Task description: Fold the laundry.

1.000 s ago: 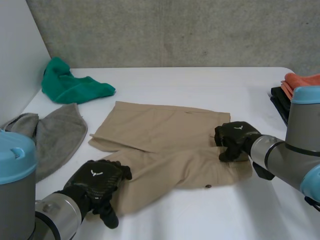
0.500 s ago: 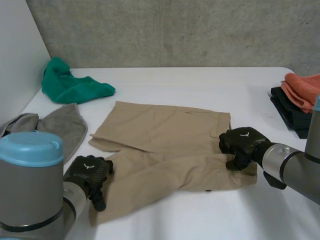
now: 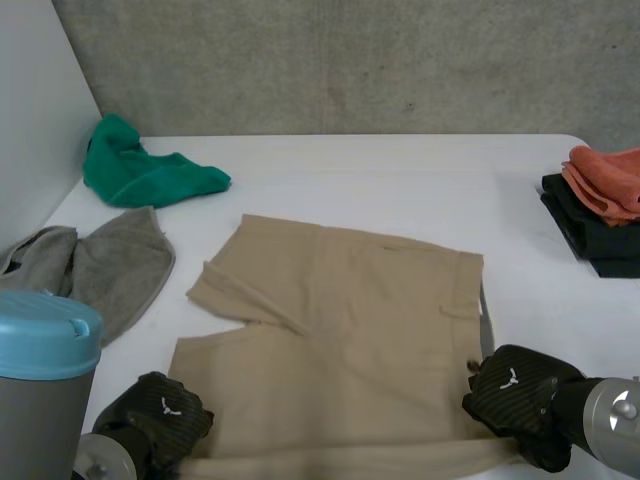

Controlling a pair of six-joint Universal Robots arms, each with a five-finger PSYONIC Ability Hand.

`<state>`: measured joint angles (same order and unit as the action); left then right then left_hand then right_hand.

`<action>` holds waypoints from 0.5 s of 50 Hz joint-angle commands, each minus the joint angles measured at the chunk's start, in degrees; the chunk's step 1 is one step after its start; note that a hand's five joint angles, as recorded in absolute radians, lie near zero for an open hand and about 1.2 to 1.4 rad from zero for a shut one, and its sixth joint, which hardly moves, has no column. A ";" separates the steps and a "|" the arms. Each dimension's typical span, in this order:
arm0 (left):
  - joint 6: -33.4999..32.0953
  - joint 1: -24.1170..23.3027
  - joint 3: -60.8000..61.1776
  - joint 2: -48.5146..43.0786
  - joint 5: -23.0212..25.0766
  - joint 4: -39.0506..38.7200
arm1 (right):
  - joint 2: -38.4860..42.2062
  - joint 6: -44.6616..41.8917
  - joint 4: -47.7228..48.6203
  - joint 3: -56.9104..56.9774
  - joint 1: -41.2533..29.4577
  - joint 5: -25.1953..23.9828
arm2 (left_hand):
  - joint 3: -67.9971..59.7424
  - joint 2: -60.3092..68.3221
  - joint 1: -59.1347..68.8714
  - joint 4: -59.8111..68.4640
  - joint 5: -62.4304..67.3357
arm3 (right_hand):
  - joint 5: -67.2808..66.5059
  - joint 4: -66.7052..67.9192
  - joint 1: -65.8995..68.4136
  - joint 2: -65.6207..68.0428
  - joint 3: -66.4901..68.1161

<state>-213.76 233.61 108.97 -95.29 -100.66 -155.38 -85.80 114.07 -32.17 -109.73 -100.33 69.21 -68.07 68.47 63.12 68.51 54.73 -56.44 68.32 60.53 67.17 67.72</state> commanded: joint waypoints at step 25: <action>-9.21 5.01 -50.16 -43.92 -0.24 -41.66 | 30.14 16.97 48.04 27.72 -12.51 18.93 | -11.93 11.53 16.88 11.49 15.27 | -13.56 11.68 19.47 12.83 12.28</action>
<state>-217.68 238.00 69.21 -130.39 -101.45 -191.20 -63.13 131.88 3.53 -86.59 -112.28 85.72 -68.32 68.64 63.13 68.57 54.73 -56.45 68.32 60.53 67.17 67.72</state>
